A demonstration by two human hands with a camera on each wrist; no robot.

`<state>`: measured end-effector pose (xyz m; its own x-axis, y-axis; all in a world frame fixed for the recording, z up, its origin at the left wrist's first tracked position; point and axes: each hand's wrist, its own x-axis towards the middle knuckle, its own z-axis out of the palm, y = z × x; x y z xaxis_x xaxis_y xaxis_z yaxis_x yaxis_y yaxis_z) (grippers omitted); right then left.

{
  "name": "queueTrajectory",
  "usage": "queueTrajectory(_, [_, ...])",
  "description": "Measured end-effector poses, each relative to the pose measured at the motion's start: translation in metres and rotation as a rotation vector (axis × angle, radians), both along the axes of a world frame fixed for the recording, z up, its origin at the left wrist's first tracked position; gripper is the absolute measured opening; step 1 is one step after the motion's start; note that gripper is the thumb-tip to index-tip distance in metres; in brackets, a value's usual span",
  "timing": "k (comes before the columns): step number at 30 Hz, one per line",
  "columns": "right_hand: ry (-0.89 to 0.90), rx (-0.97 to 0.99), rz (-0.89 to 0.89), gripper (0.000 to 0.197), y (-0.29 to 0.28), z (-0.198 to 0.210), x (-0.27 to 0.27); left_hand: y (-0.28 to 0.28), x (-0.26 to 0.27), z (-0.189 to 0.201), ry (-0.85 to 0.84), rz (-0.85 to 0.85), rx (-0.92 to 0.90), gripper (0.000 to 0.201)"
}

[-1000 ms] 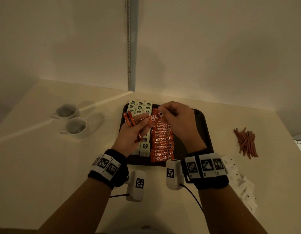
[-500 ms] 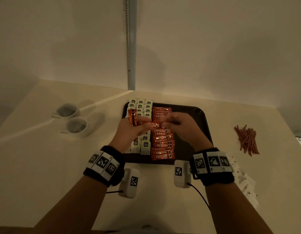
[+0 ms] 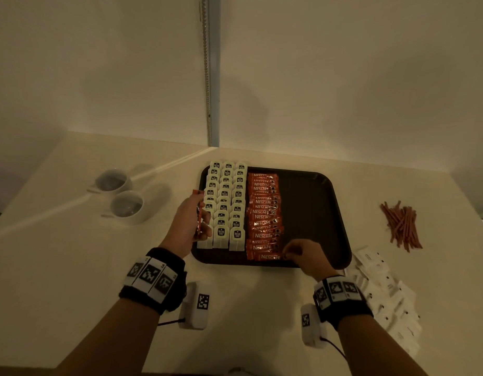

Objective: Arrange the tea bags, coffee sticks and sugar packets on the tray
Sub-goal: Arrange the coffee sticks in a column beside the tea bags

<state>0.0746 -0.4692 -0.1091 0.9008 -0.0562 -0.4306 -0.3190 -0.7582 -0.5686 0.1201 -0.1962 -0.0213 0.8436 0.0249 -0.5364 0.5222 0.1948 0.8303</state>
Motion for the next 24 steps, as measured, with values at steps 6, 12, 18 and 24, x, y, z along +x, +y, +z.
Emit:
queueTrajectory(6, [-0.038,-0.006,-0.044,0.014,0.014,-0.009,0.002,-0.006,-0.003,-0.002,-0.001,-0.002,-0.045,0.027])
queueTrajectory(12, [-0.017,-0.013,-0.063,0.015,0.014,-0.012,0.004,-0.006,-0.004,-0.004,0.007,-0.022,0.004,0.017])
queueTrajectory(18, [-0.085,-0.002,-0.090,0.017,0.015,0.000,0.011,-0.007,-0.001,-0.002,-0.149,-0.292,0.170,0.011])
queueTrajectory(24, [-0.285,0.605,-0.056,0.019,0.053,0.072,0.037,-0.024,0.010,0.008,-0.271,-0.357,0.220,0.023])
